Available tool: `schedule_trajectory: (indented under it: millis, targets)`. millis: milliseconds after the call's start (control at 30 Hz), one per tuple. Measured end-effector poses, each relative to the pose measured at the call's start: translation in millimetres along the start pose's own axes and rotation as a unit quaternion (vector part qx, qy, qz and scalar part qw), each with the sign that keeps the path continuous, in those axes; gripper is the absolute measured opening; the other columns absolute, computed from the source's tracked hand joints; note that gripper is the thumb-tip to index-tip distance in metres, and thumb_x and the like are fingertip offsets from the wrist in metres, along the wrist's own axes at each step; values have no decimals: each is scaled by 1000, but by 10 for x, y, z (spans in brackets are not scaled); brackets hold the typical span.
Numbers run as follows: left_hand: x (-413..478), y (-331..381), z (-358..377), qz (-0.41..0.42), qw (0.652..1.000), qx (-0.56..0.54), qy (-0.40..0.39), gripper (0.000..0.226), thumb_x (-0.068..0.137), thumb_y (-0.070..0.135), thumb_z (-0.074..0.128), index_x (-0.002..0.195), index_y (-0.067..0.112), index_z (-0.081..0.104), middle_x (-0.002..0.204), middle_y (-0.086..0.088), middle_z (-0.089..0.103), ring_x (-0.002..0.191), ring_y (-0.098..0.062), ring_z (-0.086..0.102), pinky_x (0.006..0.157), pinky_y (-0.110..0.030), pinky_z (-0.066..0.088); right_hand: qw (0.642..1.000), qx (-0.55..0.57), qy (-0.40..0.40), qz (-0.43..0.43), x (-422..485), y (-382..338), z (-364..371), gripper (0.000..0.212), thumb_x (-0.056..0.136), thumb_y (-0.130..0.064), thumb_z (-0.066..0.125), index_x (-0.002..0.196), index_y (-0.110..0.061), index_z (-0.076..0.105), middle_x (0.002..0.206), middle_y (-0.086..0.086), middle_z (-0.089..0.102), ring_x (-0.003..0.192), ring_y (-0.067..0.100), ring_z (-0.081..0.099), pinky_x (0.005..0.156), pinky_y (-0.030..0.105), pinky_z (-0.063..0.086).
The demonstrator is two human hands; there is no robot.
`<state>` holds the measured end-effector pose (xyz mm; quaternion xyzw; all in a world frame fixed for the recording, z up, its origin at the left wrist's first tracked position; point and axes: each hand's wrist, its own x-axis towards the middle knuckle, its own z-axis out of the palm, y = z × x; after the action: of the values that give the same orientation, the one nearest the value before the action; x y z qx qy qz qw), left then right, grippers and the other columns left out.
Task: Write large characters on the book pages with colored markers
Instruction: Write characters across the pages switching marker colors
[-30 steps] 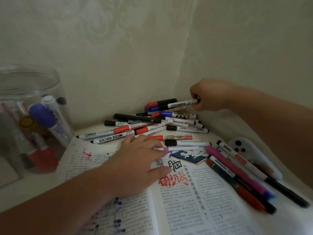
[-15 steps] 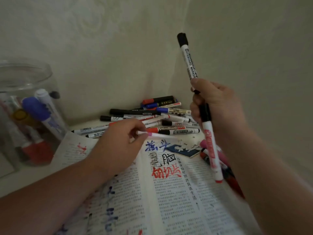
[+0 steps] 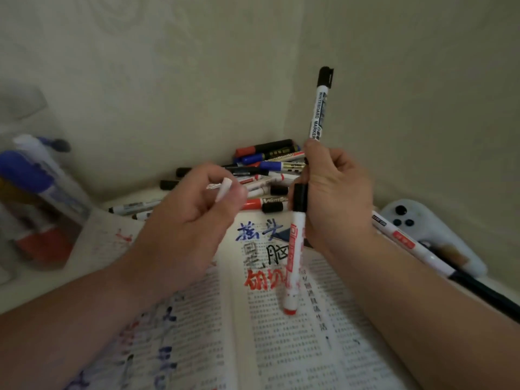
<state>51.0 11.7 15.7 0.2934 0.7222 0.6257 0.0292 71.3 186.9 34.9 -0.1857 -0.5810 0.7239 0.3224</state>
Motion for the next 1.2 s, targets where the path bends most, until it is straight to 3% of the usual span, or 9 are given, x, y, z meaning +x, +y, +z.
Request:
schedule_trajectory:
  millis: [100,167,267,367,467,700,833,967,1200]
  targets:
    - [-68,80,69,-4,968,238,-77,45,67,77,69,97,49,51,75,18,62,51,-2,49,49,-19,40,1000,-14,6,8,-61,39,79,27,86,-38,74,75,-16,62,65,4,58,60,21,59,61,47,59]
    - [-95,160,147,-26,966,246,-82,45,62,70,68,100,50,51,88,31,65,64,9,59,58,-11,43,999,-48,-15,-8,-141,51,125,29,89,-38,73,73,-17,60,61,2,54,57,18,55,57,38,54]
    - [-43,145,106,-55,978,193,-58,17,81,46,74,91,37,63,78,17,71,66,1,65,62,-20,44,996,-36,-67,-42,-202,-7,120,24,89,-31,76,75,-16,63,62,10,61,60,28,60,60,51,59]
    - [97,128,-58,-168,984,-44,-33,17,92,26,62,75,24,63,55,-1,50,46,-16,40,49,-29,27,982,-117,-118,-86,-104,-152,-52,16,91,-21,74,83,-9,68,70,12,73,61,26,70,57,38,62]
    - [228,96,-166,-272,906,-325,3,5,85,15,51,83,14,47,59,-2,38,49,-14,37,39,-24,29,969,-134,-198,-64,-44,-223,-196,10,91,-16,73,87,-7,69,73,11,75,61,22,72,54,32,58]
    - [193,-68,-256,-300,824,-478,-45,8,82,9,52,84,8,44,70,-6,50,34,-7,35,24,-14,25,978,33,-208,-6,-2,-155,-208,17,75,-23,71,79,-9,63,62,9,60,48,21,51,40,25,42]
    - [156,-117,-246,-294,846,-439,-70,22,85,16,72,88,10,51,74,-6,53,35,-4,32,26,-13,22,980,44,-194,8,-1,-84,-186,13,84,-19,68,81,-10,59,61,8,58,46,20,49,39,25,40]
    - [141,-83,-174,-279,884,-369,-68,15,87,20,65,91,7,57,74,-7,56,38,-4,31,28,-12,21,970,42,-238,26,-94,-38,-132,13,87,-23,67,81,-12,63,61,9,56,46,20,50,40,25,41]
    - [141,-42,-134,-275,890,-355,-76,14,84,22,67,80,12,57,63,-1,41,39,-3,28,29,-13,21,945,-6,-322,55,-247,57,-44,20,80,-31,70,76,-11,68,61,14,60,47,24,52,43,28,44]
